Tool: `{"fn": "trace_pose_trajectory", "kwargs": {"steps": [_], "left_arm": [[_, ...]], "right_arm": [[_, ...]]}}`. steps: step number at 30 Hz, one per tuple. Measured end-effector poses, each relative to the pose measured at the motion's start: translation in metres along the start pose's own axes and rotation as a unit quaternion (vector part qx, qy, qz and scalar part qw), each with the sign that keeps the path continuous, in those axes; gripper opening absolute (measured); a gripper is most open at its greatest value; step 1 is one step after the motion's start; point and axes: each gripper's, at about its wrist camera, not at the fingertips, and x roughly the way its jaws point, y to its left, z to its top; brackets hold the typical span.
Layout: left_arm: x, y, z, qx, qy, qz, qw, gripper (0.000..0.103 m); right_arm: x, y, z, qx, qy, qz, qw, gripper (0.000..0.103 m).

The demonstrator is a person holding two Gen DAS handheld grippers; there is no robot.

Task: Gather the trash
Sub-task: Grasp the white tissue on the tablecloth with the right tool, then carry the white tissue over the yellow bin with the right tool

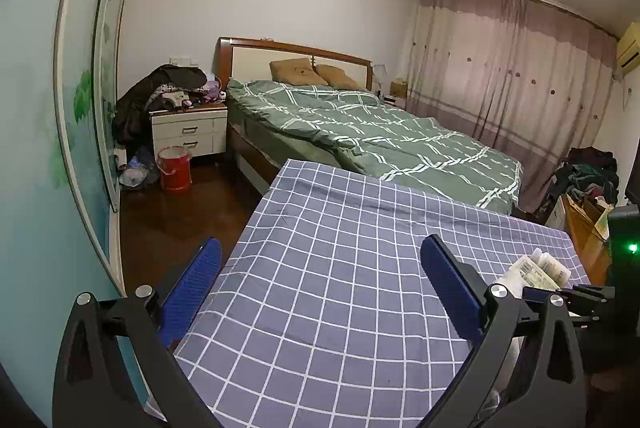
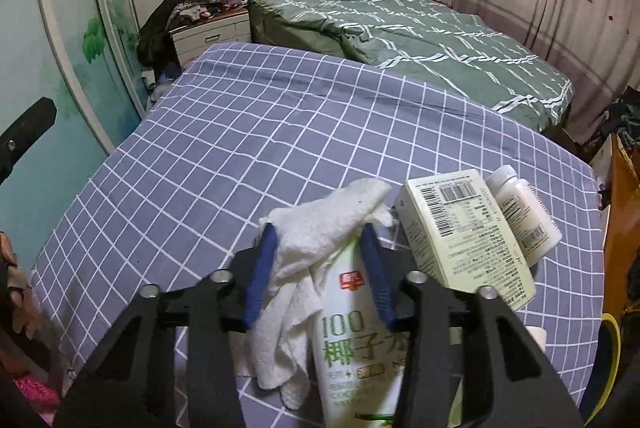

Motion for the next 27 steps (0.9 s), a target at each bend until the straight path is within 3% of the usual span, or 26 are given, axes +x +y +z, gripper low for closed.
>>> {"fn": "trace_pose_trajectory", "kwargs": {"steps": [3,6,16,27], "left_arm": [[0.002,0.000,0.000,0.002,0.002,0.000,1.0000,0.098],[0.004,-0.003,-0.002,0.005,0.007,-0.002,1.0000,0.098],[0.006,-0.004,-0.003,0.006,0.011,-0.002,0.9999,0.098],[0.008,-0.009,-0.004,0.014,0.018,-0.001,0.9997,0.098]], "right_arm": [[-0.002,-0.001,0.000,0.002,-0.007,0.000,1.000,0.012],[-0.009,-0.004,0.001,0.006,-0.017,0.013,1.000,0.006],[-0.046,-0.017,0.006,0.046,-0.043,0.094,0.994,0.005],[-0.118,-0.071,0.022,0.103,-0.118,0.105,0.982,0.005]]}}
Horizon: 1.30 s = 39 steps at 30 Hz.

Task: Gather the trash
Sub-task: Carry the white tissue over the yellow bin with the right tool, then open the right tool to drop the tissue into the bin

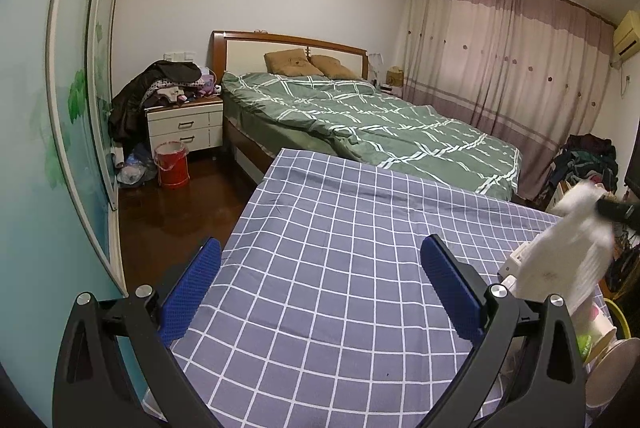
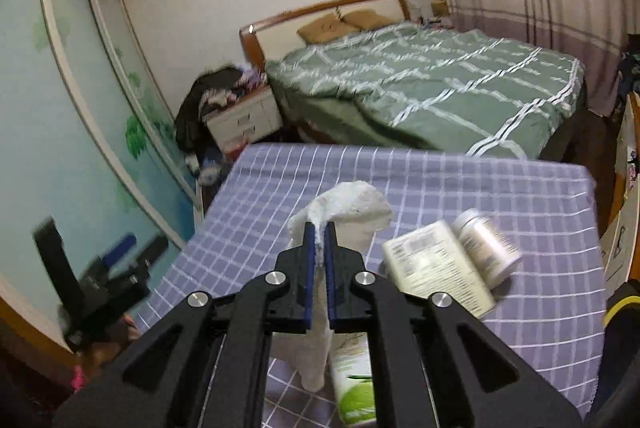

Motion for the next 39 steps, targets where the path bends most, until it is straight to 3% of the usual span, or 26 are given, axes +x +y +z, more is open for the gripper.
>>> {"fn": "trace_pose_trajectory", "kwargs": {"steps": [8,17,23,30,39], "left_arm": [[0.003,-0.005,-0.002,0.009,0.003,-0.003,1.0000,0.098],[0.007,-0.010,-0.005,0.022,0.009,-0.003,0.9997,0.098],[0.009,-0.012,-0.006,0.027,0.015,-0.006,0.9995,0.098],[0.012,-0.020,-0.010,0.045,0.019,-0.013,0.9987,0.098],[0.014,-0.049,-0.019,0.098,0.026,-0.037,0.9942,0.098]], "right_arm": [[-0.071,-0.059,0.016,0.035,-0.068,-0.061,0.995,0.005],[-0.150,-0.154,0.001,0.103,-0.117,-0.167,0.974,0.005],[-0.177,-0.214,-0.023,0.137,-0.105,-0.248,0.953,0.005],[-0.167,-0.278,-0.067,0.187,-0.057,-0.303,0.933,0.005],[-0.181,-0.307,-0.106,0.232,-0.063,-0.347,0.907,0.005]]}}
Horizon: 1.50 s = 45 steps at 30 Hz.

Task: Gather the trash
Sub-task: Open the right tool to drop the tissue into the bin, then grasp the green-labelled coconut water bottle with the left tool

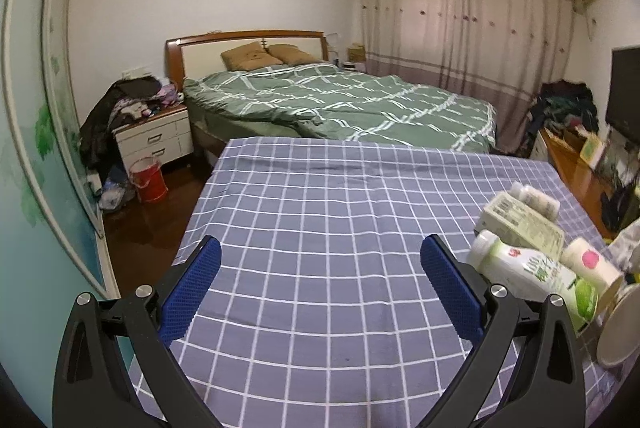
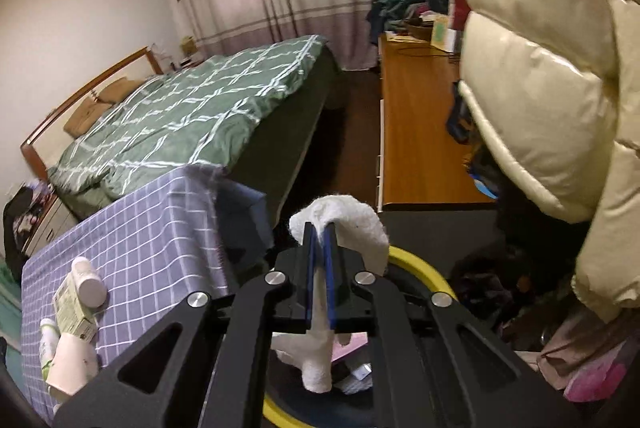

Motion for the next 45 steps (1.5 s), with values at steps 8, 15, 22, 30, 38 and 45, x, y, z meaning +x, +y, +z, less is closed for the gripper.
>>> {"fn": "trace_pose_trajectory", "kwargs": {"steps": [8,15,22,30,38,45], "left_arm": [[-0.003,-0.025,0.000,0.017,0.008,-0.045,0.9988,0.098],[-0.021,-0.070,-0.006,0.070,0.008,-0.104,0.9921,0.098],[-0.037,-0.126,-0.026,0.136,0.024,-0.163,0.9770,0.098],[-0.027,-0.179,-0.052,0.215,0.072,-0.170,0.9591,0.098],[-0.001,-0.153,-0.040,0.157,0.108,-0.143,0.9711,0.098],[0.014,-0.107,-0.026,0.133,0.111,-0.082,0.9814,0.098]], "right_arm": [[0.015,-0.002,-0.008,-0.017,0.024,-0.006,1.000,0.005],[0.030,-0.004,-0.016,-0.014,0.037,-0.013,0.999,0.005],[0.037,-0.008,-0.025,-0.016,0.044,-0.027,0.999,0.030],[0.033,-0.013,-0.029,-0.017,0.039,-0.022,0.999,0.032],[0.036,-0.013,-0.032,-0.017,0.046,-0.015,0.999,0.032],[0.039,-0.009,-0.033,-0.019,0.047,-0.011,0.999,0.032]]}}
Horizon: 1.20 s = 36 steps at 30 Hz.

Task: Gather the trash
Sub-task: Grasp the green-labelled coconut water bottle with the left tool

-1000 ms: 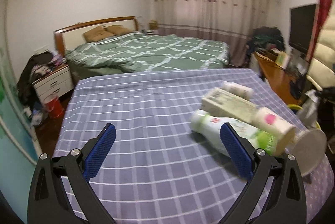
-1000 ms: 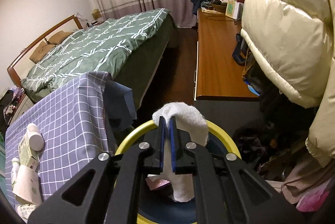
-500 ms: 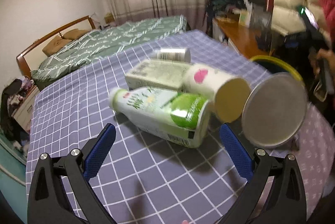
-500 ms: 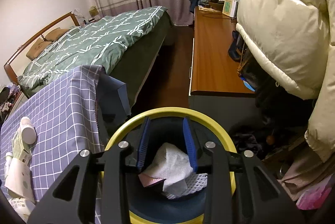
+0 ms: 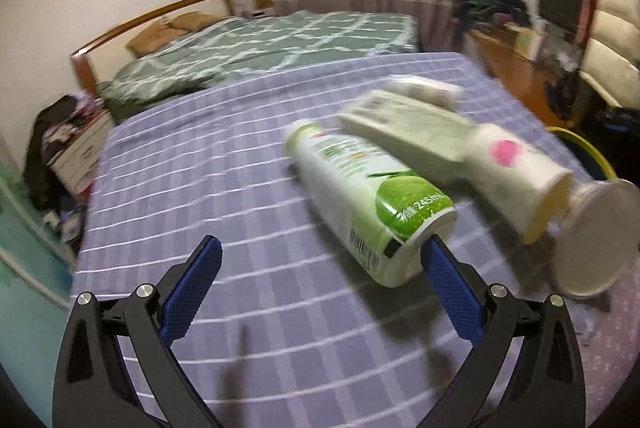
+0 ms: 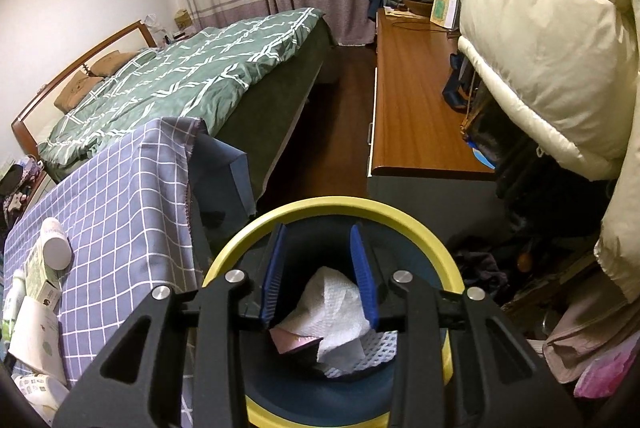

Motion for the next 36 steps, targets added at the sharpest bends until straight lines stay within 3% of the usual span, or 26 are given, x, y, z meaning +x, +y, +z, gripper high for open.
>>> {"fn": "trace_pose_trajectory", "kwargs": {"steps": [3,5,11,15,17,22,27,33,36], "left_arm": [[0.004,0.032,0.001,-0.029,0.009,0.032,0.9990,0.098],[0.002,0.043,0.003,-0.039,0.008,0.031,0.9987,0.098],[-0.016,0.053,0.018,-0.052,-0.002,-0.038,0.9979,0.098],[0.006,0.050,0.046,-0.062,0.054,-0.102,0.9914,0.098],[0.020,0.043,0.062,-0.057,0.092,-0.114,0.9876,0.097],[0.066,0.033,0.093,-0.039,0.177,-0.100,0.9784,0.090],[0.102,0.017,0.098,-0.016,0.244,-0.085,0.9659,0.080],[0.118,0.006,0.096,-0.001,0.266,-0.063,0.9620,0.070],[0.119,0.007,0.096,-0.003,0.266,-0.066,0.9616,0.057]], "right_arm": [[0.001,0.005,-0.001,-0.005,0.001,0.001,1.000,0.032],[0.002,0.009,-0.001,-0.008,0.001,0.004,1.000,0.032],[0.003,0.018,0.002,-0.014,0.002,0.009,1.000,0.032],[0.003,0.023,0.003,-0.023,0.003,0.012,1.000,0.032],[0.003,0.025,0.004,-0.026,0.005,0.013,1.000,0.032],[0.005,0.027,0.003,-0.029,0.009,0.020,0.999,0.032],[0.007,0.029,0.002,-0.034,0.016,0.022,0.999,0.032],[0.006,0.028,0.002,-0.034,0.016,0.024,0.999,0.032],[0.006,0.028,0.001,-0.033,0.018,0.027,0.999,0.032]]}}
